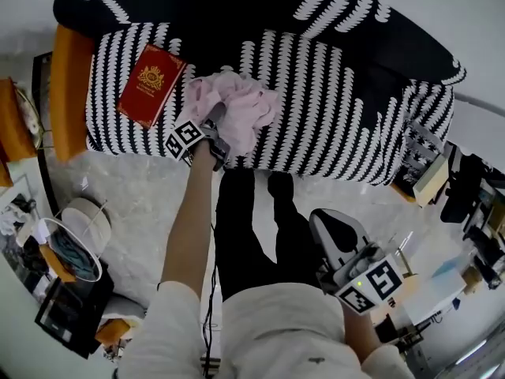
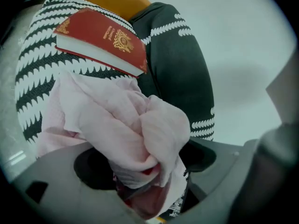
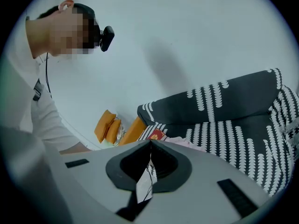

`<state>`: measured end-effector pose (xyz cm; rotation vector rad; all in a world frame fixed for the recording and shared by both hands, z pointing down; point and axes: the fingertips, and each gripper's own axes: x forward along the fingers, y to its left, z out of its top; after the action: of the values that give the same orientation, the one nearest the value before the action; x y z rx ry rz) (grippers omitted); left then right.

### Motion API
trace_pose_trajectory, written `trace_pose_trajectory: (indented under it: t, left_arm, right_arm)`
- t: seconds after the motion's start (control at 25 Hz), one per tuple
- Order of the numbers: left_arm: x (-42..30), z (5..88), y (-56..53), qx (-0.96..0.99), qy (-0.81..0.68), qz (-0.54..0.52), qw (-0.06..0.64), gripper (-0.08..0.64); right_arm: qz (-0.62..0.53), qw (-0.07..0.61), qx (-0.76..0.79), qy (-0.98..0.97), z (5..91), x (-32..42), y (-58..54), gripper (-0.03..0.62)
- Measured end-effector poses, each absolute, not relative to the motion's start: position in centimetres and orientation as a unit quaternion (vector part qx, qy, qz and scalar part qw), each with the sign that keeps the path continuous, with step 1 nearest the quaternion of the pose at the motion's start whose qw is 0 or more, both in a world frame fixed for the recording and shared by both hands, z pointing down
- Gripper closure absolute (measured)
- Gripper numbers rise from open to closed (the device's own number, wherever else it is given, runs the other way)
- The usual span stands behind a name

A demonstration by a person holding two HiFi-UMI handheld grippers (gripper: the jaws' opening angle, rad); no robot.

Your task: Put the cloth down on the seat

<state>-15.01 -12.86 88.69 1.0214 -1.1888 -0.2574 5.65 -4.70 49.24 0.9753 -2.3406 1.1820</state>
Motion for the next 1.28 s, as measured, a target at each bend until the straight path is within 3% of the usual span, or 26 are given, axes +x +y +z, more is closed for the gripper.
trace_pose_trajectory:
  t: [0.72, 1.28]
  left_arm:
    - [-17.3, 79.0, -7.9, 0.414, -0.591, -0.184, 0.667, 0.132]
    - [-11.9, 69.2, -3.4, 0.447, -0.594, -0.234, 0.627, 0.135]
  right_arm:
    - [0.353, 0.143, 0.292, -0.877, 41.9, 8.2, -4.4, 0.584]
    - [0.306, 0.126, 0.246, -0.911, 38.9, 12.5, -2.6, 0.584]
